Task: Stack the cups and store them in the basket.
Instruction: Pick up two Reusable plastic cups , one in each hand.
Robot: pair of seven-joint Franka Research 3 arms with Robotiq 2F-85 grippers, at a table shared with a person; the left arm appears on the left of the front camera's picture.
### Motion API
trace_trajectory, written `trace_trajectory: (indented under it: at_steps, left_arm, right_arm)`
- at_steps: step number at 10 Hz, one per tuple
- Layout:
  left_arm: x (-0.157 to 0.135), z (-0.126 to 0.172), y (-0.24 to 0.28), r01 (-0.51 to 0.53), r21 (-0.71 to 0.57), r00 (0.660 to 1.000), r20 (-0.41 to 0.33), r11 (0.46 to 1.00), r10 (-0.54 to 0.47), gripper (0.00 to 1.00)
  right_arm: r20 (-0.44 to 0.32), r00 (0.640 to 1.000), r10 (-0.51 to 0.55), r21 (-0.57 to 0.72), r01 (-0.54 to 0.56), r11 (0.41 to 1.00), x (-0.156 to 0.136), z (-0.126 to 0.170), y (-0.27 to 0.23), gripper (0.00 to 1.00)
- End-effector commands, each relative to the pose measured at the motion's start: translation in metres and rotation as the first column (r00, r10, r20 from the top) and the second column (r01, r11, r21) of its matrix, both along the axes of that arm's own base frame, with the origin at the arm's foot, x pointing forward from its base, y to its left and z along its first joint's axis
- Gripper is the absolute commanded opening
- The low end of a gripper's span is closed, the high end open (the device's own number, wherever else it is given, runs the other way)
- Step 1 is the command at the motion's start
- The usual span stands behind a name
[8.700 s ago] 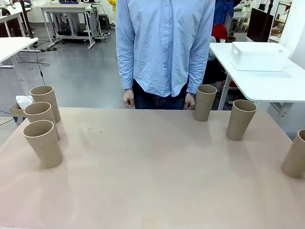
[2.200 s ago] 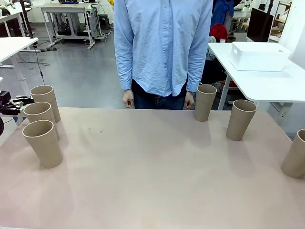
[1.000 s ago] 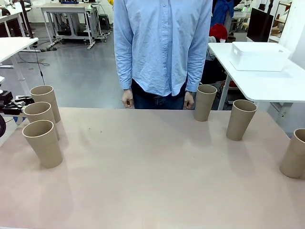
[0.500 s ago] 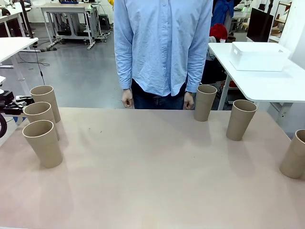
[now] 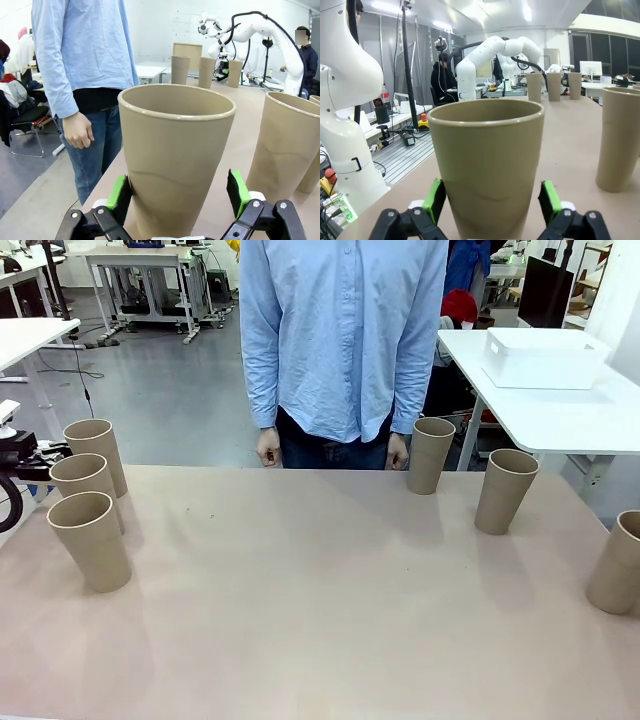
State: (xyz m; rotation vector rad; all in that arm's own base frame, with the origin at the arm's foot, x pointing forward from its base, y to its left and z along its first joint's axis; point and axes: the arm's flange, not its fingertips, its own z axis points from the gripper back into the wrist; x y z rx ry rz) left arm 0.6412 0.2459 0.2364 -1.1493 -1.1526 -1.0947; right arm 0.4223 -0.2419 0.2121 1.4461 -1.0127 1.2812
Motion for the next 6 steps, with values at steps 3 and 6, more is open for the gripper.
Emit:
trace_trajectory:
  at_steps: [3,6]
  left_arm:
    - [-0.009,0.003,-0.015,-0.015,-0.016,1.0,0.023,1.0,0.016,1.0]
    - [-0.01,-0.003,-0.025,-0.006,-0.018,1.0,0.015,1.0,0.006,1.0]
  right_arm:
    - [0.022,0.999,0.03,0.021,-0.031,0.999,-0.006,0.002,0.013,1.0]
    - [0.021,0.998,0.056,0.024,-0.056,0.998,-0.009,0.0,0.021,1.0]
